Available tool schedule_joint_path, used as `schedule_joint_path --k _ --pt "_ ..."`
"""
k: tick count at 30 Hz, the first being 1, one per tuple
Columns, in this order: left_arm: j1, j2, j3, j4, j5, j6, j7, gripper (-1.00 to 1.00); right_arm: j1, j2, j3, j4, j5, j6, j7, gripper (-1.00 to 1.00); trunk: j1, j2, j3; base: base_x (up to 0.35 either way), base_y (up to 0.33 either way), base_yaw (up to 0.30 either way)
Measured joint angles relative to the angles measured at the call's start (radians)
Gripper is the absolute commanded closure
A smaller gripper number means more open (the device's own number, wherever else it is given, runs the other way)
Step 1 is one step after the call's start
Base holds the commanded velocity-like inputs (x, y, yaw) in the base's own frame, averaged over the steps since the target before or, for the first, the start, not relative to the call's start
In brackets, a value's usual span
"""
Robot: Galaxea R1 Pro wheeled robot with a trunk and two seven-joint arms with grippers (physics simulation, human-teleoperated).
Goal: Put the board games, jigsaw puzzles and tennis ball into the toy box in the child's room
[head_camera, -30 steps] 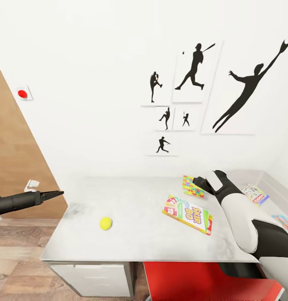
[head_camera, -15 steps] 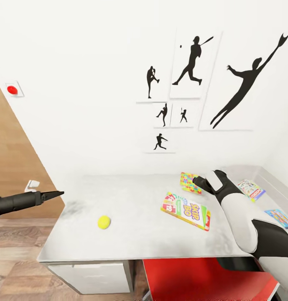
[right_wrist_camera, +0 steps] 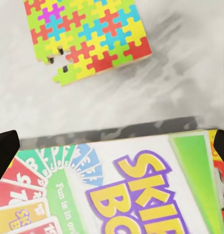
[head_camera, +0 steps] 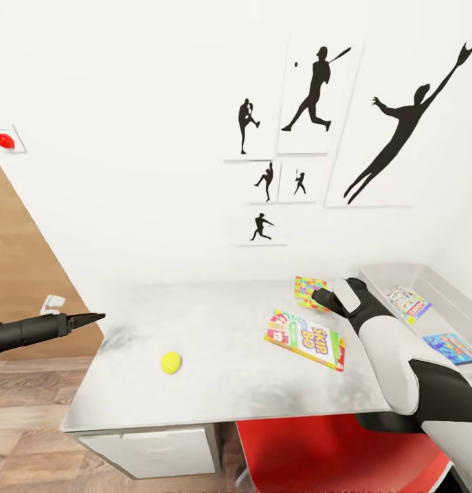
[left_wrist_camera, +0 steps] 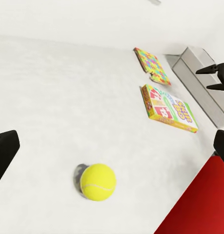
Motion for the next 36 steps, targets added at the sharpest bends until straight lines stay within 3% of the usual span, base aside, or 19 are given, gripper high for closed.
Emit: schedule_joint_path --k 13,18,21,36 --pt "0.001 -0.003 0.0 0.0 0.0 0.0 0.0 -1.0 -0.035 0.007 0.015 -0.002 0.0 0.004 0.0 -1.0 0.0 0.0 -0.021 0.0 0.001 -0.07" --pt "0.001 -0.004 0.0 0.0 0.0 0.0 0.0 -1.0 -0.074 0.019 0.123 -0.002 0.0 0.004 -0.004 -1.0 0.0 0.0 -0.03 0.0 0.0 -0.068" --pt "0.001 -0.005 0.0 0.0 0.0 0.0 0.0 -1.0 -0.083 0.028 0.156 -0.001 0.0 0.001 -0.005 -1.0 0.0 0.0 -0.035 0.0 0.0 -0.031" --pt "0.001 -0.006 0.0 0.0 0.0 0.0 0.0 -1.0 -0.088 0.037 0.179 0.0 -0.002 -0.006 -0.001 -1.0 0.0 0.0 -0.06 0.0 0.0 -0.004"
